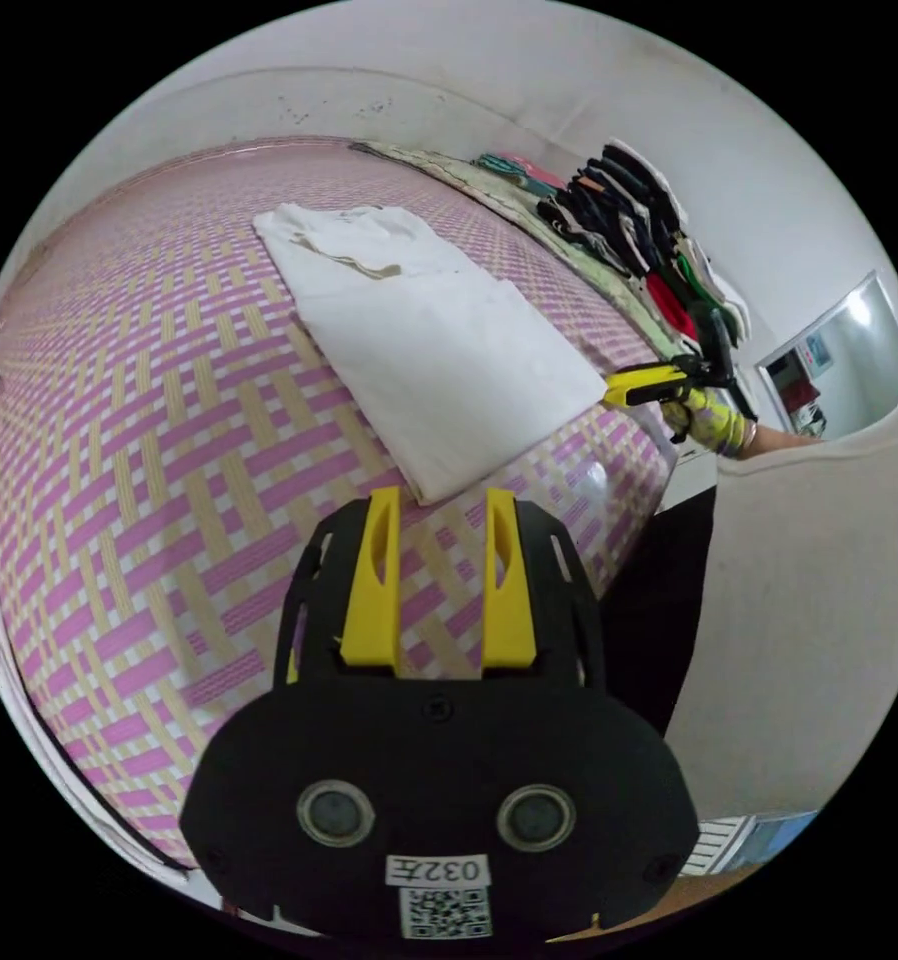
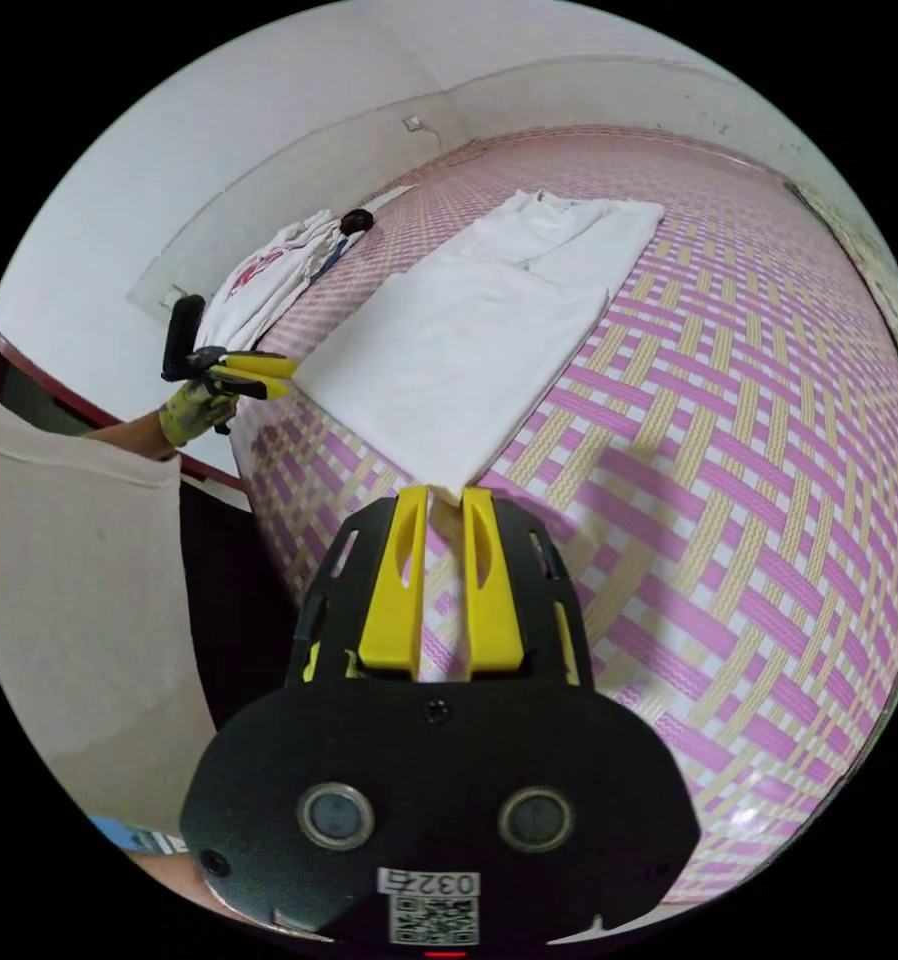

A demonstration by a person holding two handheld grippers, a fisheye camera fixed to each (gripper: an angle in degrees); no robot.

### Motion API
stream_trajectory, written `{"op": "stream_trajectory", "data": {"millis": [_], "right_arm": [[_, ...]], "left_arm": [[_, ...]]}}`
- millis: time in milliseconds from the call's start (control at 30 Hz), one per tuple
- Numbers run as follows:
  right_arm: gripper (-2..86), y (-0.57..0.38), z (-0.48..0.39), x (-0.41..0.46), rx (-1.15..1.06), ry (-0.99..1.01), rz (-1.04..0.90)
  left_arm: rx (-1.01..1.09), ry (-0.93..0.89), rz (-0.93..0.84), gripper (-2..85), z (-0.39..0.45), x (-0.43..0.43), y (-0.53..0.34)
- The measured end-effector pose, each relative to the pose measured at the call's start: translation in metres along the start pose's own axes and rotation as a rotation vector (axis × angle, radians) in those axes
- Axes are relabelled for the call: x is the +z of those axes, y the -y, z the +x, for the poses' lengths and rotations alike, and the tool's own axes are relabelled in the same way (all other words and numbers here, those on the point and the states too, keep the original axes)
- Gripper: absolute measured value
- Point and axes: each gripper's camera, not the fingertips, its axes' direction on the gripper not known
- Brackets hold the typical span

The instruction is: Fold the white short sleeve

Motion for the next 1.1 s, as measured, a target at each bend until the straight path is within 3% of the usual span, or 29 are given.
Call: {"op": "stream_trajectory", "data": {"millis": [300, 500, 700, 967, 1100], "right_arm": [[6.3, -0.005, -0.042, -0.002, -0.180, -0.152, -0.020], [0.6, -0.002, -0.054, -0.004, -0.148, -0.258, -0.060], [-0.7, -0.011, -0.050, -0.017, -0.085, -0.185, -0.087], [-0.8, -0.069, -0.054, -0.080, 0.005, 0.120, -0.053], [-0.8, -0.073, -0.054, -0.110, 0.003, 0.172, -0.034]], "left_arm": [[0.087, 0.141, -0.069, 3.1, 0.021, 0.014, 0.025], [0.038, 0.071, -0.093, -0.6, 0.000, 0.025, 0.033], [-0.012, -0.033, -0.105, -1.3, -0.028, 0.026, 0.019], [-0.054, -0.424, -0.053, -1.4, -0.061, -0.008, -0.049], [-0.063, -0.486, -0.008, -1.5, -0.089, -0.023, -0.050]]}}
